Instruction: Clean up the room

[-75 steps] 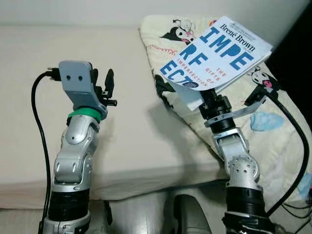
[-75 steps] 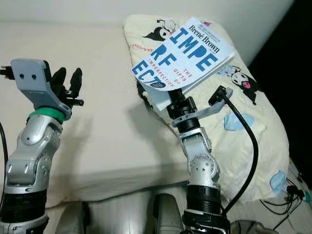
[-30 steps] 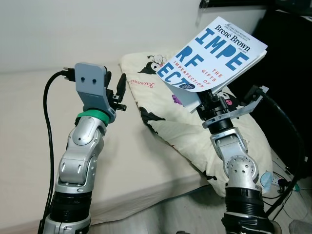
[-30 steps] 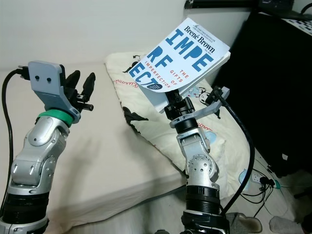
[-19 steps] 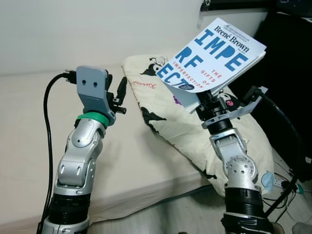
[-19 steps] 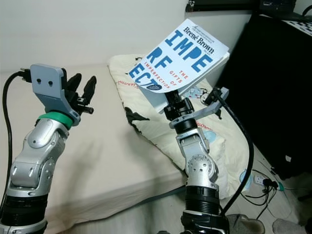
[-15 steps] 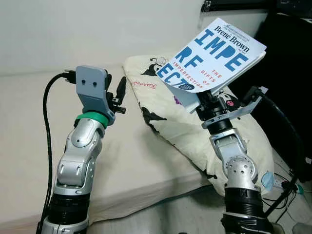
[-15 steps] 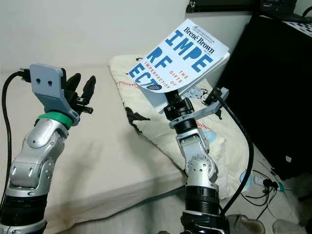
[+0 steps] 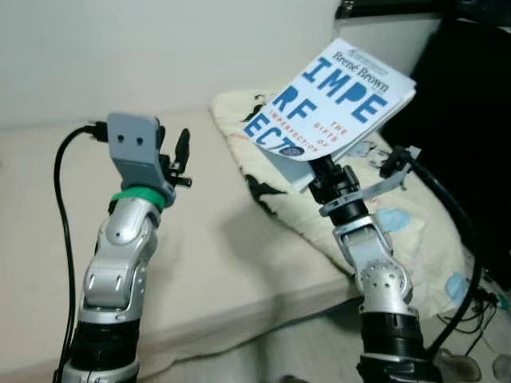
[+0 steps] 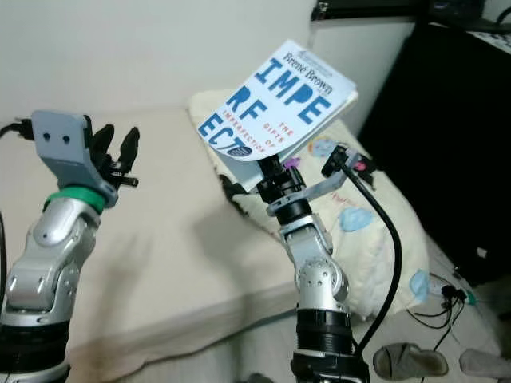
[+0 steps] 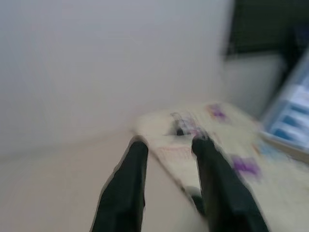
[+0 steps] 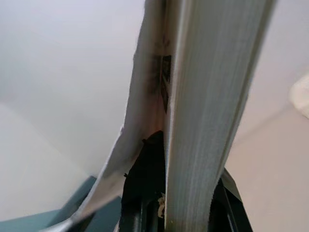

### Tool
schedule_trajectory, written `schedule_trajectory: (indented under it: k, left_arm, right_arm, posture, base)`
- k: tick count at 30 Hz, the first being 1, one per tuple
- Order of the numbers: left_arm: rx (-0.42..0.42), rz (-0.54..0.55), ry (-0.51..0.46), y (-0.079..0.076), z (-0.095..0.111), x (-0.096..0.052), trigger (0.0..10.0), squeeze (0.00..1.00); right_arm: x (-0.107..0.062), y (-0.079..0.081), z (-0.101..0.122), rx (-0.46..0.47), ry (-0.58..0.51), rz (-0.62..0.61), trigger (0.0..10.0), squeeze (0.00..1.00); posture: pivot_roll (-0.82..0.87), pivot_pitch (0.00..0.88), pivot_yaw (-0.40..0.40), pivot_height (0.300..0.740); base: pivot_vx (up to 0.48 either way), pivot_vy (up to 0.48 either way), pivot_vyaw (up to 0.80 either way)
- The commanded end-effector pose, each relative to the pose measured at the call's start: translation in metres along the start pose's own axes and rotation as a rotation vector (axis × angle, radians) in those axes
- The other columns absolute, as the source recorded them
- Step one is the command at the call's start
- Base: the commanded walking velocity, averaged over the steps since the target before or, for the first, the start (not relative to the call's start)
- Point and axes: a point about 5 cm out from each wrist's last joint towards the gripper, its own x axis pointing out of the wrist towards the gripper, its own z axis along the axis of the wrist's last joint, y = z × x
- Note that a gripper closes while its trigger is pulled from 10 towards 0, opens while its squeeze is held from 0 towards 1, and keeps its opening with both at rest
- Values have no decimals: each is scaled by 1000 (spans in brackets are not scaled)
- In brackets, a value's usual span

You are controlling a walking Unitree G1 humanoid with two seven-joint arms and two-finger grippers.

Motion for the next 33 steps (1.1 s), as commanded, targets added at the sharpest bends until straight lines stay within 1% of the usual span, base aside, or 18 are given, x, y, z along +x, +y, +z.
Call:
schedule_trajectory:
  k: [1,4,12,16,32,33]
  left_arm:
    - [9,19,2,5,0,-2,10000,0]
    - [9,19,2,5,0,-2,10000,0]
    - [11,18,-2,5,1,-1,10000,0]
    - [11,19,-3,5,1,-1,10000,0]
    - [29,15,-23,4,4,-1,10000,0]
    - [31,13,-24,4,4,-1,10000,0]
  right_arm:
    - [3,6,2,-8,-20,32,10000,0]
    - [3,6,2,-8,-20,32,10000,0]
    - [3,6,1,-21,-11,32,10000,0]
    - [3,6,0,-10,-9,34,10000,0]
    - [3,9,-2,12,1,59,10000,0]
    - [3,9,-2,12,1,59,10000,0]
  posture:
    - [61,0,-19,725]
    - [61,0,-19,725]
    - [62,0,-17,725]
    - [62,0,-17,725]
    - [66,0,-15,725]
    - [66,0,-15,725]
  base:
    - [0,480,0]
    - [0,480,0]
    - [0,480,630]
    - [0,390,0]
    - [0,0,0]
    - [0,-371,0]
